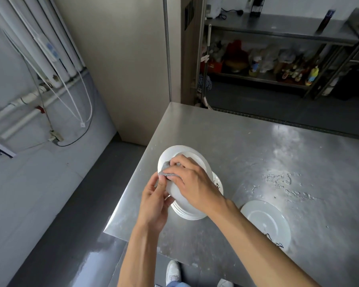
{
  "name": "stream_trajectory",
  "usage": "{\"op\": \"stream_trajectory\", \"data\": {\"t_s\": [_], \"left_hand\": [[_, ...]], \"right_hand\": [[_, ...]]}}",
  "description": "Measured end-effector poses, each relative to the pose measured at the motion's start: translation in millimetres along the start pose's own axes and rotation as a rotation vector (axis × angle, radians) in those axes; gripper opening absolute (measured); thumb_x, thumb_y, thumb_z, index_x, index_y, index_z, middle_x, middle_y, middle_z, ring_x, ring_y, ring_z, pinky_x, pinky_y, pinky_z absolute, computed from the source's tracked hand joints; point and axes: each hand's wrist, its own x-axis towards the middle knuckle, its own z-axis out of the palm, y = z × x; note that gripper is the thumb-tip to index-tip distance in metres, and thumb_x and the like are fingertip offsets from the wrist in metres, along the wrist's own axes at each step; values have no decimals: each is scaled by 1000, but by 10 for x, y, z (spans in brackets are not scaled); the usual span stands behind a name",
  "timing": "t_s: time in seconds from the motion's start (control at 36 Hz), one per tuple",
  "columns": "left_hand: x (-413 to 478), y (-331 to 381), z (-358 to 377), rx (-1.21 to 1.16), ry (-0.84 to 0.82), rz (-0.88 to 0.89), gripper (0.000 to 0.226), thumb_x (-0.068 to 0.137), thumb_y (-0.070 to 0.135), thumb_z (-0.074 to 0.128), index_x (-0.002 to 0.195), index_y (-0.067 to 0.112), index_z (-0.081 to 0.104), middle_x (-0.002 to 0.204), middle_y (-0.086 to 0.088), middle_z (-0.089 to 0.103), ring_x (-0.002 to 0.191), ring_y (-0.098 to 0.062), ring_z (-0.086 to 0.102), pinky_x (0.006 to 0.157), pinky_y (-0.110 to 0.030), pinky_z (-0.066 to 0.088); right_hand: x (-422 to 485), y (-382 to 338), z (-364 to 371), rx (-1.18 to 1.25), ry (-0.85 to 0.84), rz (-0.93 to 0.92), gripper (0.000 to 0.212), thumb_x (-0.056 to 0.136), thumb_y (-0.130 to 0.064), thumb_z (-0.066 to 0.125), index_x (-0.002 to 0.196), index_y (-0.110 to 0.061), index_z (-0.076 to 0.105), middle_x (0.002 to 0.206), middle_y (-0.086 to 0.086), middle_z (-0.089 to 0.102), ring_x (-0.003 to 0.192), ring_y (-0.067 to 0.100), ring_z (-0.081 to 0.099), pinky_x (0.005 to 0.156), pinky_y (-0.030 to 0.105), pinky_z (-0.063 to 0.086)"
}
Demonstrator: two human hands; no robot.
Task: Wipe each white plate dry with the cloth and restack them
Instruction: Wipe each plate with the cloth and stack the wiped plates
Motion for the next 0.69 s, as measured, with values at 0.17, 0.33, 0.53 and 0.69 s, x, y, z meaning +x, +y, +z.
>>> {"op": "stream_trajectory", "data": {"t_s": [0.17,0.33,0.53,0.69], "left_hand": [[44,-48,-30,-28,32,-2,39,100,42,56,123,14,71,118,-13,72,101,-20,65,90,-32,58],[130,0,-65,-87,85,-1,51,102,42,54,130,-1,60,119,-19,68,103,-26,64,93,-33,56],[147,85,-16,-120,120,-40,51,111,36,46,140,-5,52,125,-22,63,115,-34,48,115,-50,40],[192,124,-14,-132,104,-12,26,110,33,49,116,14,67,98,-2,63,77,-9,53,77,-23,58]], "right_hand": [[-48,68,22,-13,-6,10,19,99,-11,61,112,-14,73,115,-1,56,98,23,54,88,40,49],[-202,165,9,-89,4,-110,17,95,-11,66,108,-18,74,113,-5,56,98,19,53,76,41,54],[-338,320,-63,-92,143,-188,19,88,-2,72,103,-14,75,111,4,62,98,25,58,87,33,51],[-503,539,-153,-105,263,-78,21,88,3,70,104,-9,76,113,10,62,99,29,60,91,34,52]]}}
